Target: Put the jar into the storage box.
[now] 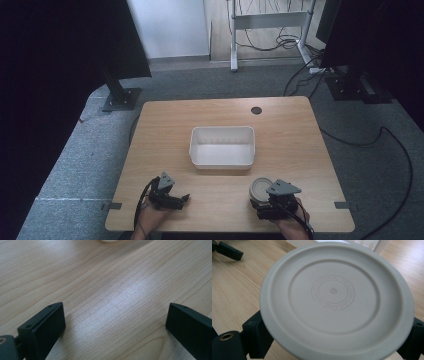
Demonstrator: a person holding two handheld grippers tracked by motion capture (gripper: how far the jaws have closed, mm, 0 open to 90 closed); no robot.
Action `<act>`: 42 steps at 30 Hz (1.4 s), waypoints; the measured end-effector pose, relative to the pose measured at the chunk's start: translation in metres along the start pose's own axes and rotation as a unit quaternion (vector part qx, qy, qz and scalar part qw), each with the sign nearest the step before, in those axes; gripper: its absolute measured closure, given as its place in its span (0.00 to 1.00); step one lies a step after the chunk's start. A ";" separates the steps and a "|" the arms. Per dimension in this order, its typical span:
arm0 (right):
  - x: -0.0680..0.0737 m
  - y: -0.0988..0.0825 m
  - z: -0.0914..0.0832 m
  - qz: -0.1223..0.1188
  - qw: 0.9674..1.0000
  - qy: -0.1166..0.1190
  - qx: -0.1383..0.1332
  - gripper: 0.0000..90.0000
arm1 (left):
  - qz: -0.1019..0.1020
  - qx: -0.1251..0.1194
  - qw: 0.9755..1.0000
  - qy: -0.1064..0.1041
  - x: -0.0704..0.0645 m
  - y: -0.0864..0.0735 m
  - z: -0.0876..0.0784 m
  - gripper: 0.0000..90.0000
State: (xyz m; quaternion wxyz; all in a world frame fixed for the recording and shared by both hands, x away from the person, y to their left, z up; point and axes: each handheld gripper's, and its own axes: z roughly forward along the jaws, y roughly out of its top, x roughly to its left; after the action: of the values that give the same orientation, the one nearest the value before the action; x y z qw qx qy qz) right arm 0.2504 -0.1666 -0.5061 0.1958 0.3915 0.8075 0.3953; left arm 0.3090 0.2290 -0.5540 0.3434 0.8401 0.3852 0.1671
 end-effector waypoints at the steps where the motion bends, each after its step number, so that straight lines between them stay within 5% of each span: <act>1: 0.000 0.002 0.001 0.000 1.000 0.001 -0.001 0.10 | 0.000 0.000 1.000 0.000 0.000 0.000 0.000 0.02; 42: -0.002 0.053 0.050 0.000 1.000 0.007 -0.017 0.10 | 0.000 0.000 1.000 0.000 0.000 0.000 0.000 0.02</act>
State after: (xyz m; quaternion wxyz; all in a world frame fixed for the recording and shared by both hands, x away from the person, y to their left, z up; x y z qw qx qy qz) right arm 0.3082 -0.1234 -0.4944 0.1971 0.3854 0.8018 0.4120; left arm 0.3090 0.2290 -0.5540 0.3434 0.8401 0.3853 0.1670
